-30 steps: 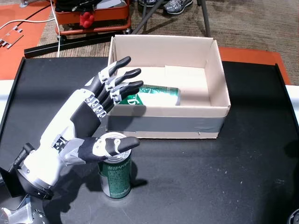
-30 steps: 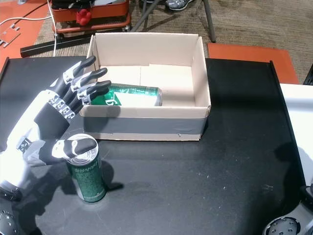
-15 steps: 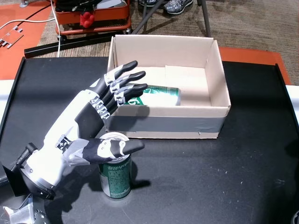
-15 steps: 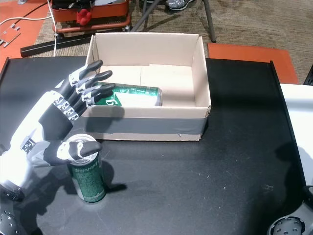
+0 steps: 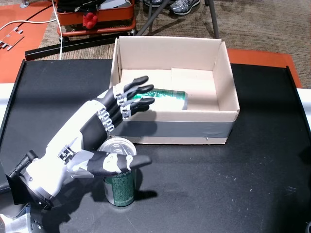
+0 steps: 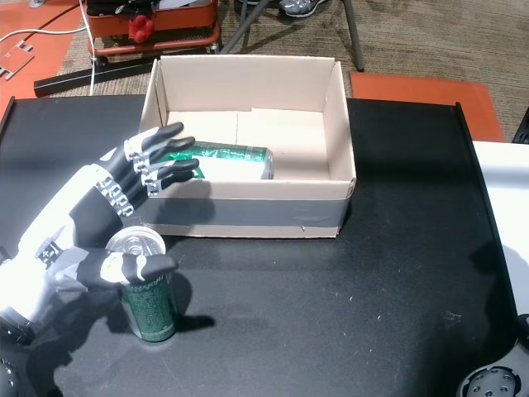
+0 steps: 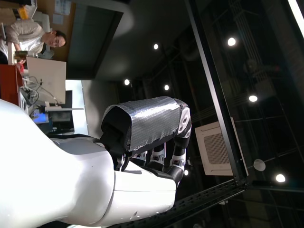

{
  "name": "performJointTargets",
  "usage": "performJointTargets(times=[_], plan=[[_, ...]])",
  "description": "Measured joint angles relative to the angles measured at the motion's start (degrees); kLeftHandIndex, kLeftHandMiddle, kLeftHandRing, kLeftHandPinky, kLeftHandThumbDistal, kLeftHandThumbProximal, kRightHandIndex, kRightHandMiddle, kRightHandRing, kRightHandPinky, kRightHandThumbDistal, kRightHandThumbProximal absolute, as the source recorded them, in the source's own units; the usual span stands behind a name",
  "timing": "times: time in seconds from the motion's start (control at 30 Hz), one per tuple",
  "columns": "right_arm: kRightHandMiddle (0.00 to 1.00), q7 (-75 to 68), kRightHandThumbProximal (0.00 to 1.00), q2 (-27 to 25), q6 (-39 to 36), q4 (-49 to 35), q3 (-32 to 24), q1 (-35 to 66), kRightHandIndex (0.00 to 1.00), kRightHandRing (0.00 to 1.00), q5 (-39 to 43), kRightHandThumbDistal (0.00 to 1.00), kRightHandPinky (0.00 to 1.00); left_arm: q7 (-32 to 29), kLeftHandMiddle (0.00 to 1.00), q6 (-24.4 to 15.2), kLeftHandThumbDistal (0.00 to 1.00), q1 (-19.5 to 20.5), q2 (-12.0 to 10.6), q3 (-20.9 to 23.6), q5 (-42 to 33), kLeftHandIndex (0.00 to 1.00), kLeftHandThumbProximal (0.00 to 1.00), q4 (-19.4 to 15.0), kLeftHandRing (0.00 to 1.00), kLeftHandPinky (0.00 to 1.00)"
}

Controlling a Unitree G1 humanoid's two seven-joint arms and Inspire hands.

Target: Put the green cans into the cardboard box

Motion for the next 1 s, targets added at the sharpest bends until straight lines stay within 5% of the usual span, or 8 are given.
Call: performJointTargets(times=[1.0], plan=[[0.33,2.5,0.32,-0.4,3.9,-2.0,-2.0,0.2,0.29,0.41,2.2,0.15,0.48,-2.4,0.88,-1.4,0.96,0.5,0.5,1.1,0.1,0.91,0.22,0.8,0.91,0.93]])
